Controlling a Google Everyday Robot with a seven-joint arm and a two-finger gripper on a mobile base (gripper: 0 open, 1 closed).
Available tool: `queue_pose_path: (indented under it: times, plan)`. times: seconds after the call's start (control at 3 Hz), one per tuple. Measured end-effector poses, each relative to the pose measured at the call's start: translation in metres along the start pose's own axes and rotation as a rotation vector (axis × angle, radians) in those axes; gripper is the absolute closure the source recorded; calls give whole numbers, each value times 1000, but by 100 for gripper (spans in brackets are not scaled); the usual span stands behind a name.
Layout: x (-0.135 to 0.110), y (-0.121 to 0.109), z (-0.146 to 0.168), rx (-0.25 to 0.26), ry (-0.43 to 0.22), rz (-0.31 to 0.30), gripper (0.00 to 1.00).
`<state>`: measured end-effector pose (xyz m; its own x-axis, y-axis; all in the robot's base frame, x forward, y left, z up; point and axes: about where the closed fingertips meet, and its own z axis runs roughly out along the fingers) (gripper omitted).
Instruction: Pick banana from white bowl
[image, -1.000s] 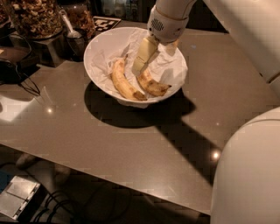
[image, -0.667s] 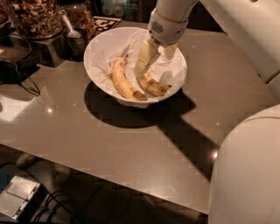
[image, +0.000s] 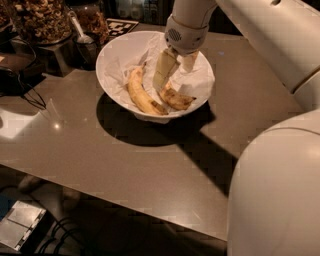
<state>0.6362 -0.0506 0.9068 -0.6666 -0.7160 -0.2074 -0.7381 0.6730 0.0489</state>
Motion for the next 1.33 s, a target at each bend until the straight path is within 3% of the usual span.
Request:
queue_pose_path:
  times: [0.67,1.33]
  plan:
    - [-5,-9,19,12,38,-5,37]
    - [-3,-23,39,-14,62,22,41]
